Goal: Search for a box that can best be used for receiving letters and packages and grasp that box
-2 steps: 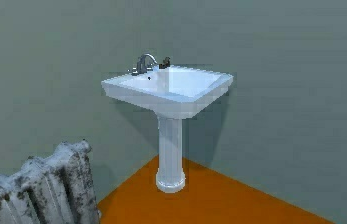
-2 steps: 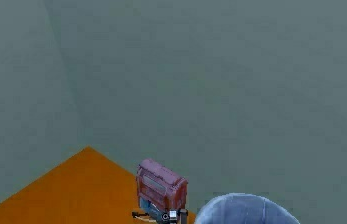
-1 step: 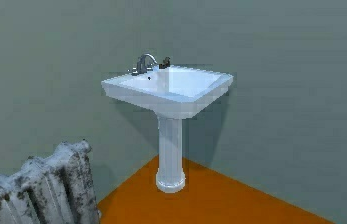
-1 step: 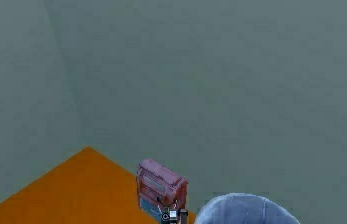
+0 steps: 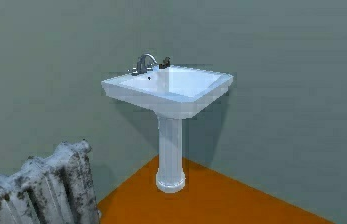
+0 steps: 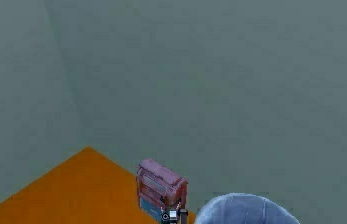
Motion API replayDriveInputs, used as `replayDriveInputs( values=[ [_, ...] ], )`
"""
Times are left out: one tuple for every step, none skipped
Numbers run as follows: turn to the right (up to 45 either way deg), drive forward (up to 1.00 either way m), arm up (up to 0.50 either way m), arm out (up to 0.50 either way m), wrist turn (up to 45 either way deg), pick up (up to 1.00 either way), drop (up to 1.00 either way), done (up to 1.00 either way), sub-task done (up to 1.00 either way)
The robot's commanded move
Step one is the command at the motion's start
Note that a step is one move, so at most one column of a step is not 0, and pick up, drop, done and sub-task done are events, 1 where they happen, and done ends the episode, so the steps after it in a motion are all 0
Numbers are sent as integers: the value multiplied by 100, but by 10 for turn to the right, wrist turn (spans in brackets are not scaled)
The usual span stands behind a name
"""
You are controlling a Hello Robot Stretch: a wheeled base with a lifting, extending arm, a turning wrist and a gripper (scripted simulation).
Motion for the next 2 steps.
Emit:
replayDriveInputs(
  values=[
    [0,0,0,0,0,100,0,0,0],
    [0,0,10,0,0,0,0,0,0]
  ],
)
